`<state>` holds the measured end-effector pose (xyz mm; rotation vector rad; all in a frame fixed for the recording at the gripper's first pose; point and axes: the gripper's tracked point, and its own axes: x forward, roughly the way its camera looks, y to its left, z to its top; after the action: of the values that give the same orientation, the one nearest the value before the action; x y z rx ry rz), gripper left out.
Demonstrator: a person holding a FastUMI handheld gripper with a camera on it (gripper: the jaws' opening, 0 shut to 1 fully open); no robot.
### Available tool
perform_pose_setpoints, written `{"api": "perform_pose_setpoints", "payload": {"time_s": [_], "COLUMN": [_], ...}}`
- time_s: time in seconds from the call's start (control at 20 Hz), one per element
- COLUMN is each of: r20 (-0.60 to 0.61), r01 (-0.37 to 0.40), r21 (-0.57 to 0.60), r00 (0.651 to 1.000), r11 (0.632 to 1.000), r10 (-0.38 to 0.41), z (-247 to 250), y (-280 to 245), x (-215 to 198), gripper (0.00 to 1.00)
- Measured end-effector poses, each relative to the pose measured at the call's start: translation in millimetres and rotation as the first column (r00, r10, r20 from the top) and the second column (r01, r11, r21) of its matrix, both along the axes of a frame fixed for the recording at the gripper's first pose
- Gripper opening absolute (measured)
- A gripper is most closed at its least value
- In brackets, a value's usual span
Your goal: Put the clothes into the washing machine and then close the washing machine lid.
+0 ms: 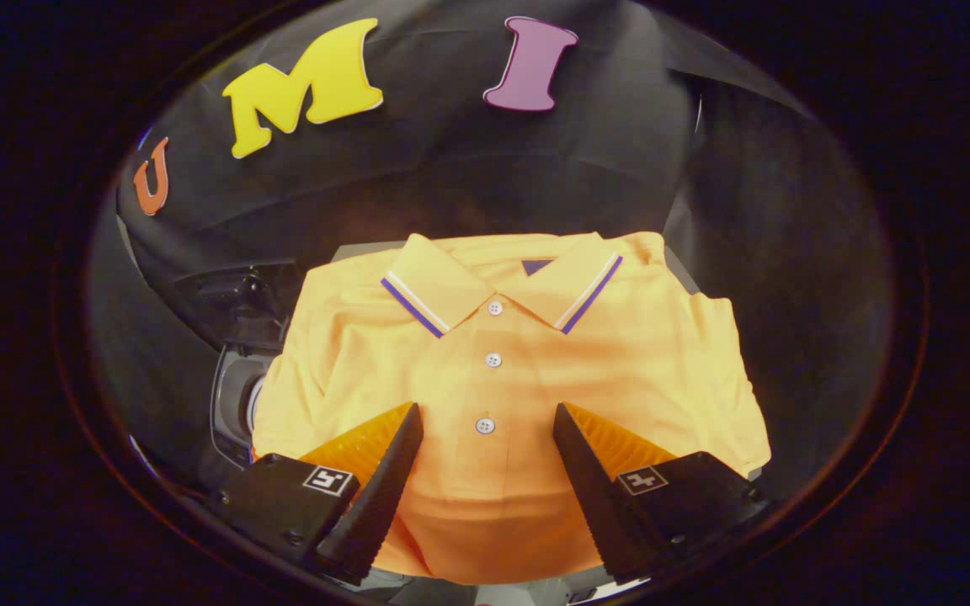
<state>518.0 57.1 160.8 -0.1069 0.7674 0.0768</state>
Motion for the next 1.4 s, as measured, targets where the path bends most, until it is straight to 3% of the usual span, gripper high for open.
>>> {"api": "perform_pose_setpoints", "payload": {"time_s": [0.1,0.2,0.25,0.5,0.8,1.05,1.4], "r20": [-0.024,-0.037,-0.042,-0.033,0.105,0.2,0.272], "r01": [-0.034,0.016,0.022,0.04,0.019,-0.011,-0.034], "r21": [-0.013,-0.004,-0.005,-0.017,-0.013,-0.077,-0.12], "r00": [0.999,0.999,0.999,0.999,0.994,0.979,0.96], "r11": [0.999,1.0,1.0,0.999,1.0,0.997,0.992], "r10": [0.034,-0.016,-0.022,-0.041,-0.017,0.026,0.065], "z": [-1.4,4.5,5.4,20.5,109.0,171.4,217.3], "y": [1.0,-6.4,-6.5,-2.2,20.2,38.8,59.6], "x": [4.1,4.1,4.4,4.0,2.0,-5.2,-12.7], "gripper": [0.8,0.14,0.07,0.05,0.05,0.05,0.05]}}
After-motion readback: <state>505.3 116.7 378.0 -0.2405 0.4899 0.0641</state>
